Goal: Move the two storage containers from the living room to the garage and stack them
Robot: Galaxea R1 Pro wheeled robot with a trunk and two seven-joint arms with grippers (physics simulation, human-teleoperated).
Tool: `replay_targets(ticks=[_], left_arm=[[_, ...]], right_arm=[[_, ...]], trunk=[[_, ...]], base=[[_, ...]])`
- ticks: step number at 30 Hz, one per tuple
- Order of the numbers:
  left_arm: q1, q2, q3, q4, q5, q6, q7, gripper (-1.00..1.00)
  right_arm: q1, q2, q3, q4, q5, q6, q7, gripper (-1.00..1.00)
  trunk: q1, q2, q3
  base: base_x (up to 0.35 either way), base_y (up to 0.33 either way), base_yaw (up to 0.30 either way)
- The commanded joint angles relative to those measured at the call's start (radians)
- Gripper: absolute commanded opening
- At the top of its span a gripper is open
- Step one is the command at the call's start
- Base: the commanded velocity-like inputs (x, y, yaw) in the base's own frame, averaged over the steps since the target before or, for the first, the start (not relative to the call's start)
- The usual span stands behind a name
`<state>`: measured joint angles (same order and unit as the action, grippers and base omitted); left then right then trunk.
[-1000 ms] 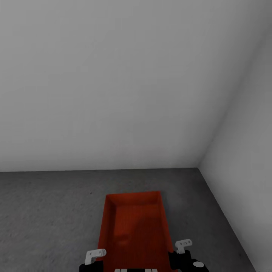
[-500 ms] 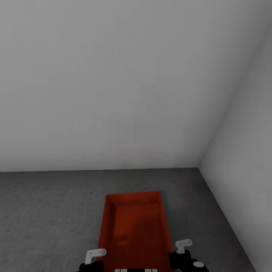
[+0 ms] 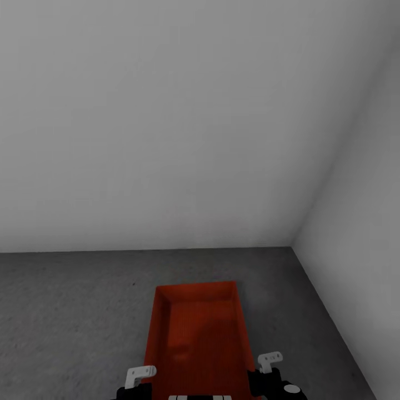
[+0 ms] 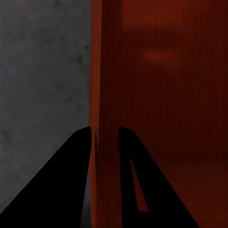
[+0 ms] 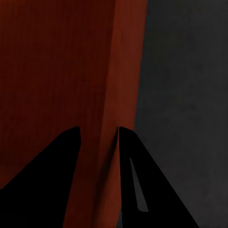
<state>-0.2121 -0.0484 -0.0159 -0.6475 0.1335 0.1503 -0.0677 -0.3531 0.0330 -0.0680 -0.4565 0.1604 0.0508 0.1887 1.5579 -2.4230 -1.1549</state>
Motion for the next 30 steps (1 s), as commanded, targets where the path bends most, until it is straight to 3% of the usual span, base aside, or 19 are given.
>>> replay_targets(ticks=[1,2,30], left_arm=[[0.0,0.027,0.001,0.008,-0.003,0.006,0.011,-1.0],[0.0,0.027,0.0,0.011,-0.003,0.006,0.01,1.0],[0.0,0.028,-0.001,0.014,-0.001,0.011,0.009,1.0]], right_arm=[[0.0,0.0,-0.001,0.001,0.012,0.026,0.011,1.0],[0.0,0.0,-0.002,0.001,0.013,0.022,0.011,1.0],[0.0,-0.001,-0.003,0.001,0.01,-0.003,0.011,1.0]], trunk=[[0.0,0.0,-0.001],[0.0,0.0,-0.001],[-0.008,0.014,0.005]], base=[[0.0,0.0,0.0],[0.0,0.0,0.0],[0.0,0.0,0.0]])
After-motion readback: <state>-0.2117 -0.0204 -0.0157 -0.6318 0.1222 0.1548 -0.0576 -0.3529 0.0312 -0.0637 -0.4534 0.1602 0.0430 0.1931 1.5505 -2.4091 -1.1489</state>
